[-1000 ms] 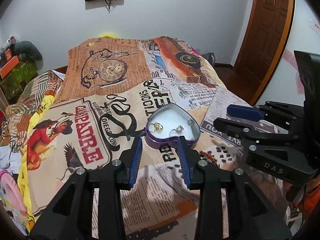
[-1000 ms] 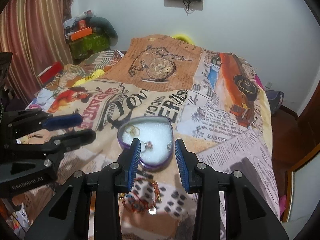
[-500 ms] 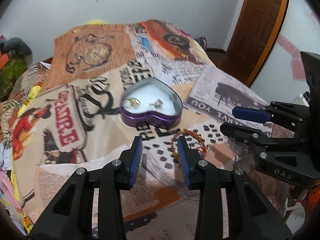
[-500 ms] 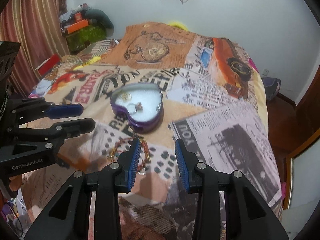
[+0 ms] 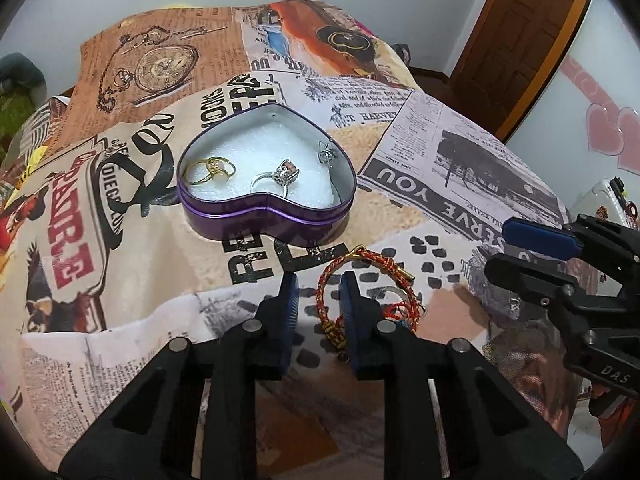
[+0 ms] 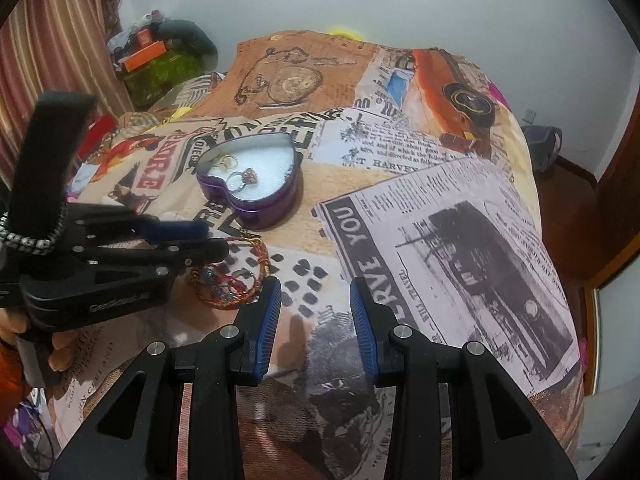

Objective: Organize jewelry
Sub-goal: 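Grasp the red-and-gold beaded bracelet with the left tool while the right tool approaches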

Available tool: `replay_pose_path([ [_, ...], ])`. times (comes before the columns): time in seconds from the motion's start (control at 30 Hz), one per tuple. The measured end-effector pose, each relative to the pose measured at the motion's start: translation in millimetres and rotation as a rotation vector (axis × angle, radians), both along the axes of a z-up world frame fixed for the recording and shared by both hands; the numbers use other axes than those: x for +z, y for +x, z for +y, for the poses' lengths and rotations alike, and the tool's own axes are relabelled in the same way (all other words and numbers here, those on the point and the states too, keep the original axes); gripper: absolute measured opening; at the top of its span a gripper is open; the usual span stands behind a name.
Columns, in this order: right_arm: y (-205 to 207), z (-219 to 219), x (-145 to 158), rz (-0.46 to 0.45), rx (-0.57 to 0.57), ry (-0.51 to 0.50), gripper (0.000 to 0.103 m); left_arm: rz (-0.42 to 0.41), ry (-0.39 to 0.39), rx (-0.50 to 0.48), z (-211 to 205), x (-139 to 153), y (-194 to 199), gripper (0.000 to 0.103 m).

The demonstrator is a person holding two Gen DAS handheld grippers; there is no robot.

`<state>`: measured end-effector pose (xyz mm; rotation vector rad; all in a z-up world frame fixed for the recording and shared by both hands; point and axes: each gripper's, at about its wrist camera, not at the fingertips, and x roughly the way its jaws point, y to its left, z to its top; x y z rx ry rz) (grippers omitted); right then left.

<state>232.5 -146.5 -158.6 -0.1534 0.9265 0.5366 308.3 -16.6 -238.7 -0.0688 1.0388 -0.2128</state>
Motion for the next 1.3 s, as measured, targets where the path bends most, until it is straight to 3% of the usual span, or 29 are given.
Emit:
replay_pose_path([
  [0.07,1.9,-2.0,-2.8,0.014,-0.005,0.011,0.032,-0.002,0.021,0.005,-2.4,-0.9,0.6,0.006],
  [0.17,1.2,-3.2,-6.1,0.025,-0.009,0.021,0.032,-0.005,0.024,-0.005,-5.1,-1.3,0.6,0.002],
  [0.47,-4.3,-0.4,-7.0,0.045,0.012,0.036,0.032,-0.092,-0.022,0.010,13.2,32.7,-29.0,0.001],
  [0.6,-9.0,9.6,-11.2,0.045,0.040,0.001,0.032,-0.118,0.005,0.022,27.4,40.6,-46.3,0.001],
  [0.7,-13.9,20.1,-16.6,0.038,0.072,-0.031,0.032,-0.125,0.052,0.029,34.6,37.7,-57.3,0.001],
  [0.87,-17.9,37.7,-28.1,0.009,0.116,-0.111,0.032,-0.108,0.057,0.039,44.3,24.9,-67.1,0.001],
  [1.1,-9.3,34.9,-32.7,0.036,0.106,-0.061,0.032,-0.096,0.010,0.060,52.3,15.3,-71.2,0.001],
  [1.2,-8.7,39.5,-33.3,0.024,0.107,-0.077,0.028,-0.103,-0.002,0.057,50.1,16.3,-71.6,0.001],
  [1.3,-8.2,46.5,-34.0,0.013,0.120,-0.090,0.017,-0.109,0.001,0.049,46.1,17.9,-72.2,0.001],
])
